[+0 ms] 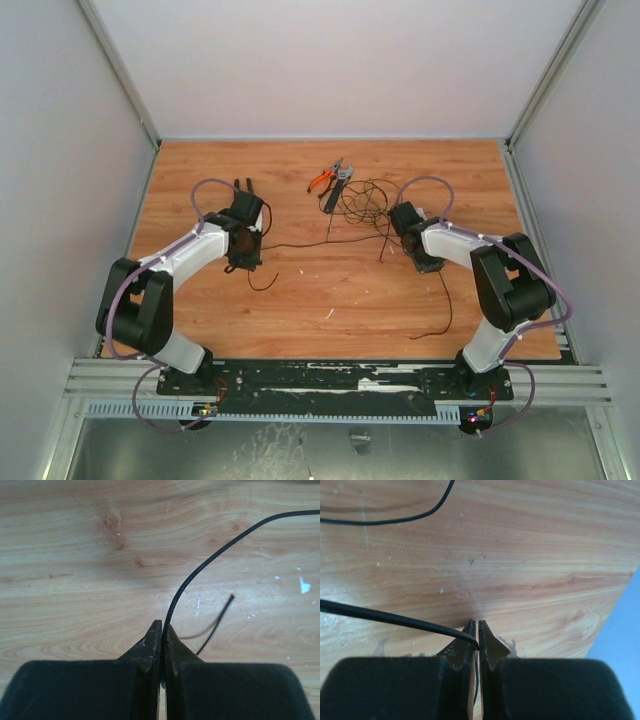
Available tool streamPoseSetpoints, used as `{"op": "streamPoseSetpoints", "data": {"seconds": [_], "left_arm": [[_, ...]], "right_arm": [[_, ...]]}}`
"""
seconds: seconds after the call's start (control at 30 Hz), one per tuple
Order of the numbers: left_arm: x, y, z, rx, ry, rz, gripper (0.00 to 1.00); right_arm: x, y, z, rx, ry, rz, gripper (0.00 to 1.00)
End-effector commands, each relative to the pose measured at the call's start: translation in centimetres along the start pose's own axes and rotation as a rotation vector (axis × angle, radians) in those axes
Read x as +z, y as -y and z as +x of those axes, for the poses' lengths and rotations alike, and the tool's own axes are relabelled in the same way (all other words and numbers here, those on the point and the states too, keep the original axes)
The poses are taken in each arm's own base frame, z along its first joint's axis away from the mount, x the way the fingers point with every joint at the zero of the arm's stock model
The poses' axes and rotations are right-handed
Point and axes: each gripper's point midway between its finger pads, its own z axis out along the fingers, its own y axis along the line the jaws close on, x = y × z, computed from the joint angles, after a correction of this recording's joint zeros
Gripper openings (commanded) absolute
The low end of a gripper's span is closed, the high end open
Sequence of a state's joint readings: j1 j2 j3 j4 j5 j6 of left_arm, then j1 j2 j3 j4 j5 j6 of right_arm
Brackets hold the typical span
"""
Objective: Zip-tie the wires
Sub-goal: Place the cable at the center of the board.
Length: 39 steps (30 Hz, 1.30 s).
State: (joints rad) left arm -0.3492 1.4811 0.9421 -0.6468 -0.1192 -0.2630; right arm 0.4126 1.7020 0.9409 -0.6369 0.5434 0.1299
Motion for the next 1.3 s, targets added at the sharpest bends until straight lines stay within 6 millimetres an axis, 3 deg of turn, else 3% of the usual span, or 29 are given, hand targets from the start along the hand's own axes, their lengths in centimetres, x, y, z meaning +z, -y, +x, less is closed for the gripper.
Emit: {"op": "streamPoseSetpoints", "data": {"seconds": [0.0, 0.17, 0.3, 0.67, 0.9, 1.0, 1.13, 1.27], "left_arm": [[1.0, -0.2, 0.0, 0.039, -0.052, -0.023, 0.0], [2.3, 0.0, -0.3, 0.039, -0.065, -0.04, 0.0], [3.1, 0.0, -0.4, 0.039, -0.075, -0.057, 0.09], [5.0, -1.6, 1.3, 0.068, -0.143, -0.16, 0.28], [4.3, -3.1, 1.3, 0.095, -0.148, -0.242, 0.41], [3.8, -2.6, 0.7, 0.092, -0.124, -0.205, 0.43], [2.8, -0.3, -0.5, 0.088, -0.066, -0.068, 0.48], [1.5, 0.4, -1.4, 0.083, -0.018, -0.014, 0.61]], "right_arm": [[0.8, -0.6, -0.7, 0.009, 0.005, 0.017, 0.0], [0.5, -0.8, -1.5, 0.003, 0.02, -0.002, 0.14], [0.6, -0.9, -1.9, 0.001, 0.034, -0.011, 0.27], [0.8, -0.5, -2.4, -0.002, 0.045, -0.016, 0.51], [1.1, 1.0, -2.3, 0.032, 0.035, -0.005, 0.56], [0.2, 0.7, -3.4, 0.028, 0.077, -0.056, 0.56], [-2.3, -1.1, -5.4, 0.024, 0.188, -0.2, 0.56], [-5.4, -2.1, -7.3, 0.045, 0.318, -0.342, 0.56]]}}
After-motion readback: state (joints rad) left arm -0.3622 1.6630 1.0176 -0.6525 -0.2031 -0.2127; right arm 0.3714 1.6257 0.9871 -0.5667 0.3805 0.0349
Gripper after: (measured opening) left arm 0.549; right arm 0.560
